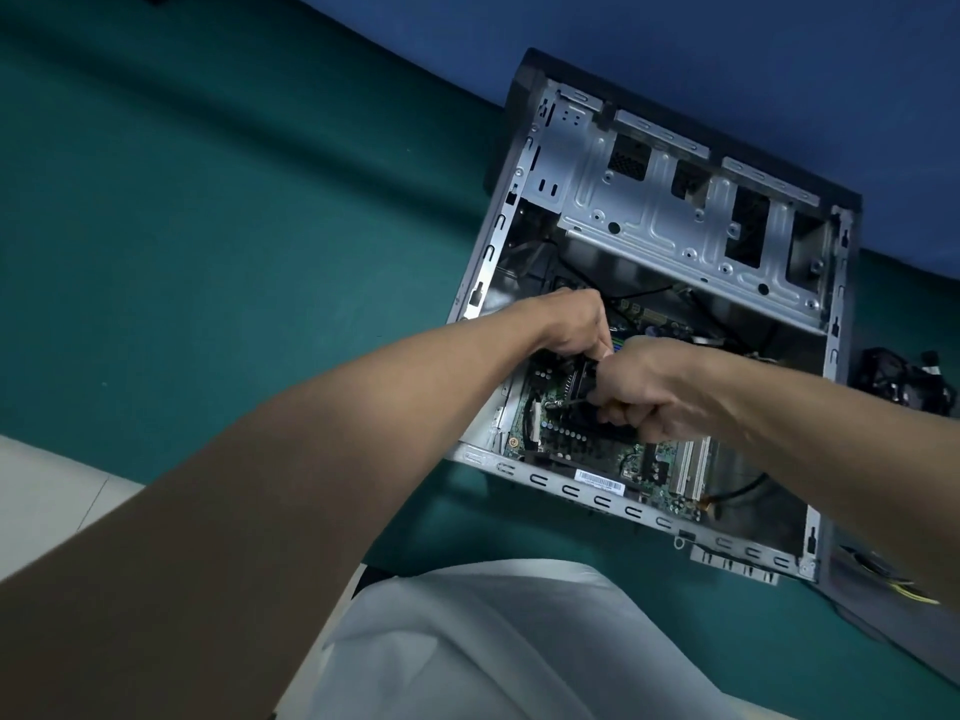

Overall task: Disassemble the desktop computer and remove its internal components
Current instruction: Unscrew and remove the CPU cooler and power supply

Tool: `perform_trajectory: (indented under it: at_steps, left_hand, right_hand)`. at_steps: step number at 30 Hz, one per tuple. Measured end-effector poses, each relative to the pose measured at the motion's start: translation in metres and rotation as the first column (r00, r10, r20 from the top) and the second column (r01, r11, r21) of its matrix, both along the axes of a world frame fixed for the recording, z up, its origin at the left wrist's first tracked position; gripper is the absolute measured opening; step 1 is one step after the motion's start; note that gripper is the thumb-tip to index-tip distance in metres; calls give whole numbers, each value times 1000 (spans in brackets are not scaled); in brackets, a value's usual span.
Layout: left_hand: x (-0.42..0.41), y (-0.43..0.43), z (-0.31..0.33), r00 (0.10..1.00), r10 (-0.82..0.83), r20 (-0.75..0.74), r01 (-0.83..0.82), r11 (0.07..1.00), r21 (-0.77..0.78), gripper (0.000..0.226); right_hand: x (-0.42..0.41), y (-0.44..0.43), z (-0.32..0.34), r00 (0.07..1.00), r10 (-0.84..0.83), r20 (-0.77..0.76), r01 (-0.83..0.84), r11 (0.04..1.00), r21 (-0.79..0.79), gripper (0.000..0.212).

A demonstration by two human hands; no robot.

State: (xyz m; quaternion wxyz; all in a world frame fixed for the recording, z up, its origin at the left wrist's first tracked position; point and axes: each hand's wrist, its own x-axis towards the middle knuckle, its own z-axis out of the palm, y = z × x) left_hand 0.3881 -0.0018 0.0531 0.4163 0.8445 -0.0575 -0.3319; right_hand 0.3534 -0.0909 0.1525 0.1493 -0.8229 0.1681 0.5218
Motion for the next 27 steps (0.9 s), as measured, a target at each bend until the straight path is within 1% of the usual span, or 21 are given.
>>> perform_trajectory:
  at_steps: [1,2,4,5,6,7,8,9,10,12,13,14,15,17,18,20,22,23,24,25,27]
  left_hand:
    - [0,0,1,1000,-6,4,6,1000,3,16]
    - [0,0,2,1000,-12,-1,12,1000,5,18]
    - [1,1,4,1000,-26,-12,26,1000,8,21]
    - [1,1,5,1000,-28,-12,28,1000,6,22]
    - [0,2,6,1000,-28,-13,28,1000,-1,23]
    - [-1,1,5,1000,-28,-13,28,1000,-8,22]
    - [-1,1,5,1000,-29,-12,29,1000,-7,23]
    - [-2,1,5,1000,-30,-8,30,1000,2,26]
    - [-2,0,4,999,-32,-9,32,999,11,27]
    - [-2,0,3,1000,-23,-12,23,1000,2,21]
    - [-2,0,3,1000,-16,-11,16,1000,-3,16]
    - [-1,-1,2,1000,-12,-12,12,1000,-6,13]
    - [-1,-1,1,1000,-11,-13,11,1000,-11,15]
    - [0,-2,-2,1000,-16,-17,15,1000,-26,23]
    - [0,-1,-2,1000,-20,-20,19,999,-31,25]
    - [2,-1,-3,999,-29,-35,27,999,-38,27]
    - [3,-1,-3,998,-32,-48,30,999,-41,26]
    - [3,-1,-2,998,-33,-52,31,999,-41,25]
    - [3,-1,-2,998,-33,-51,31,999,-36,24]
    - [3,-1,-1,998,-33,-51,32,999,-31,24]
    - [3,-1,2,998,-43,-53,41,998,-37,23]
  right_hand:
    - [-3,1,1,981,180,66,-180,984,-17,21]
    - [-6,1,5,895,431,117,-428,902,-57,20]
    - [-11,-2,13,467,870,160,-851,491,-184,20]
    - [-13,-2,16,236,957,167,-935,270,-231,23]
    - [-14,-2,19,77,982,174,-957,122,-262,26]
    - [-13,0,21,-34,983,178,-960,18,-280,28]
    - [-13,2,22,-71,981,180,-955,-15,-296,28]
    - [-13,4,21,-54,982,183,-954,3,-300,27]
    - [-14,5,18,64,975,214,-956,121,-269,26]
    - [-14,3,12,435,859,271,-856,488,-173,22]
    - [-13,1,10,632,720,287,-723,681,-116,18]
    - [-11,-2,7,827,486,283,-495,868,-43,15]
    - [-10,-5,6,959,162,233,-176,983,41,12]
    - [-8,-13,3,934,-356,25,353,932,78,13]
    - [-8,-16,2,899,-437,-42,438,898,43,14]
    - [-10,-17,-2,908,-413,-72,413,911,-6,16]
    - [-12,-11,-5,978,-195,74,198,980,-36,14]
    - [-15,-9,-5,984,26,179,-12,997,-78,14]
    - [-18,-8,-2,920,300,251,-270,952,-147,17]
    - [-22,-8,1,778,562,279,-517,827,-221,22]
    - [-29,-6,9,405,872,275,-818,479,-317,31]
